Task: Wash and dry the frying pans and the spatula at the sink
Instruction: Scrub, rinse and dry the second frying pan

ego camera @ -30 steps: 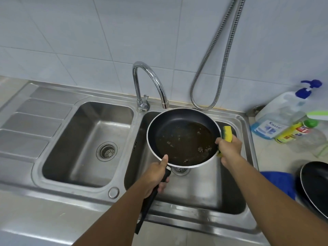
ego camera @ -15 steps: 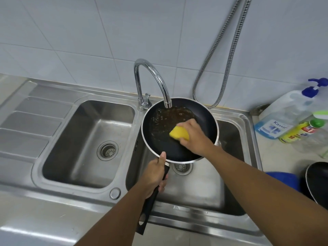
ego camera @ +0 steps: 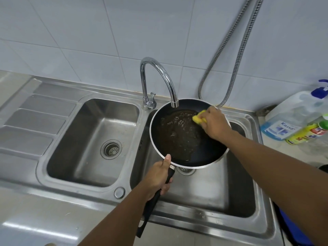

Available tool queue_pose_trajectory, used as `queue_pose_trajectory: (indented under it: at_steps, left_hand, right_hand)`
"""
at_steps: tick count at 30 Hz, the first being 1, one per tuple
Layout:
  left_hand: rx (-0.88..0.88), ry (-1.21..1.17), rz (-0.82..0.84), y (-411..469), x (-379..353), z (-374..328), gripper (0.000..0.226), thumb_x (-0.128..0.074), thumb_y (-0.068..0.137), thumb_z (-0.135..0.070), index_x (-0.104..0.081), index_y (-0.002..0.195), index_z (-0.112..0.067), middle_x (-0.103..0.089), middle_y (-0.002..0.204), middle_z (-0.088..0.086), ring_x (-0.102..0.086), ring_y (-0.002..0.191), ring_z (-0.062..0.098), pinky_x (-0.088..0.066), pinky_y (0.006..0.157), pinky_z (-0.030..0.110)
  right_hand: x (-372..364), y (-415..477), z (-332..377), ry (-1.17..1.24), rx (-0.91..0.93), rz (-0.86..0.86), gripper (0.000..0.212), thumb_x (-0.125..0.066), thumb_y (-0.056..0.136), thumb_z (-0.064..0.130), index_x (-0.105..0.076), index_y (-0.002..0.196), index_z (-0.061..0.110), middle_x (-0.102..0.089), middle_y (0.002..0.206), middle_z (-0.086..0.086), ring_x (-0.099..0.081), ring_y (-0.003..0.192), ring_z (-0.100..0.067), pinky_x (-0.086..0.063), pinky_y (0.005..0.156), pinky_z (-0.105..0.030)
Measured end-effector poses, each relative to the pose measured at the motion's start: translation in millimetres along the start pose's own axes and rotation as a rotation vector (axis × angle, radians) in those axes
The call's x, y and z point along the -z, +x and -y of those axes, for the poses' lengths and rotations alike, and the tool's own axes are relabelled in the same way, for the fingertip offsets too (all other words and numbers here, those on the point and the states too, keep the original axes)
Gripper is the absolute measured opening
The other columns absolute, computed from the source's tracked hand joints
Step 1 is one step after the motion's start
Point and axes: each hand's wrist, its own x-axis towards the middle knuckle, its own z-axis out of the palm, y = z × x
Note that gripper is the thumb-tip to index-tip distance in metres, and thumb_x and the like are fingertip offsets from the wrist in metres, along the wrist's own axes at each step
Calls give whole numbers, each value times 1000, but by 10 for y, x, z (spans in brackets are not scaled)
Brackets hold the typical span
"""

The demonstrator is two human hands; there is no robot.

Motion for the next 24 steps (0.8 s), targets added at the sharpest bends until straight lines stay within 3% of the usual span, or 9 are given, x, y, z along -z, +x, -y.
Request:
queue_pose_trajectory:
  at_steps: [2,5,9,12,14,18,22,24]
  left_hand:
    - [-11,26,5,-14,-34,2,61,-30,105,-63,-56,104,-8,-53,69,7,-35,40,11,-31,39,24]
    - [-50,101,18,-5,-20,1,56,-31,106,-61,-56,115,-11,-53,75,11,-38,42,12,-33,43,25]
    - [-68,119,9,55,10,-41,53,-32,106,-59,-54,119,-12,-53,75,14,-36,41,13,-34,42,23]
    - [-36,27,-6,76,46,-49,55,-32,107,-58,-52,111,-7,-51,72,11,-35,40,12,-31,40,21]
    - [-15,-44,7,71,74,-45,51,-31,107,-57,-50,106,-10,-51,72,10,-34,41,12,-30,39,21]
    - [18,-82,21,72,109,-46,47,-31,107,-57,-49,107,-14,-51,72,9,-34,43,12,-31,39,22]
    - [-16,8,40,59,84,-35,50,-30,107,-57,-51,109,-12,-51,72,9,-35,42,12,-31,41,23]
    - [-35,54,41,63,50,-8,49,-30,107,-58,-53,112,-14,-51,73,10,-36,42,12,-32,42,24]
  right_hand:
    - [-32,168,89,55,57,94,37,-58,100,27,-62,135,16,-41,141,-16,-43,126,-39,-37,109,-47]
    - [-93,274,459,108,220,239,47,-55,102,23,-48,149,22,-18,164,-5,-23,145,-34,-25,119,-54]
    - [-214,100,779,305,392,260,47,-70,93,21,-62,139,22,-34,155,-1,-37,138,-26,-32,118,-47]
    - [-230,-234,732,429,444,279,34,-76,85,17,-75,119,20,-42,136,3,-48,117,-11,-41,103,-22]
    - [-189,-458,574,432,417,296,27,-76,80,14,-80,106,20,-45,123,7,-49,105,-5,-42,92,-14]
    - [-80,-633,103,300,256,254,17,-75,73,17,-75,87,27,-47,107,11,-51,100,-10,-46,92,-31]
    - [-49,-445,-223,11,72,131,24,-71,82,23,-72,106,25,-50,119,5,-49,105,-17,-45,95,-35]
    - [-97,-240,-268,15,18,53,29,-66,89,20,-69,118,19,-51,126,-5,-51,110,-27,-46,96,-38]
